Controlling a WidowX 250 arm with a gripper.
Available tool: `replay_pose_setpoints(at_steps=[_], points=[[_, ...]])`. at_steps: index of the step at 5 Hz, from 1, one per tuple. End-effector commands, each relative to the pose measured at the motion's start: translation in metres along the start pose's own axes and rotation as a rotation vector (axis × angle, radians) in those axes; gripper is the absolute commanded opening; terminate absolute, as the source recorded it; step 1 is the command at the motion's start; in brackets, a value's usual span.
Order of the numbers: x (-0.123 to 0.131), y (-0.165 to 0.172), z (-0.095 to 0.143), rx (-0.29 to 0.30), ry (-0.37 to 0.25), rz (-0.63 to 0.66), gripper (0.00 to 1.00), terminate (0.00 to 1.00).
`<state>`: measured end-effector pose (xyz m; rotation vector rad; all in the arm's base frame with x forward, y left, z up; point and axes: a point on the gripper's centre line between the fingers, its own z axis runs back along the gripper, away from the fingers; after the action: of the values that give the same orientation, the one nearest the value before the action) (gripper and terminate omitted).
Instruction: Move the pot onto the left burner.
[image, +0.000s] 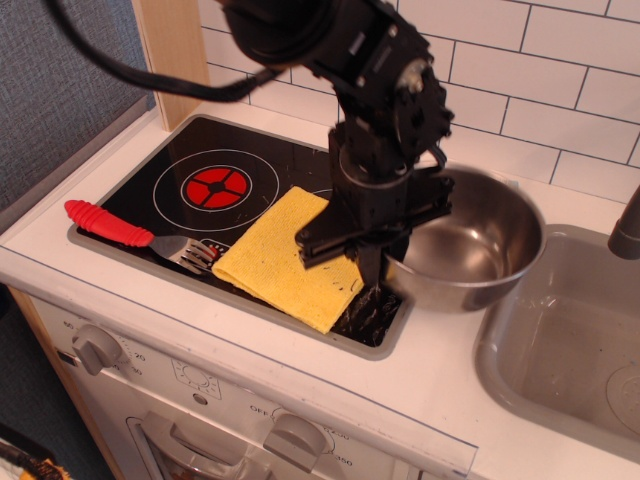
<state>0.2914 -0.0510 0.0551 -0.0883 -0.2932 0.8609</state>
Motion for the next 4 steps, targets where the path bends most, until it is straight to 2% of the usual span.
replay_pose_setpoints(at_steps=[1, 2, 3, 4], points=[[0.049, 0.018, 0.031, -0.032, -0.092, 0.163, 0.00, 0.00], [0.080, 0.039, 0.041, -0.017, -0.151, 0.244, 0.00, 0.00], [0.109, 0.062, 0.042, -0.031, -0.174, 0.351, 0.00, 0.00], [0.135, 0.083, 0.028, -0.006, -0.171, 0.418, 0.00, 0.00]])
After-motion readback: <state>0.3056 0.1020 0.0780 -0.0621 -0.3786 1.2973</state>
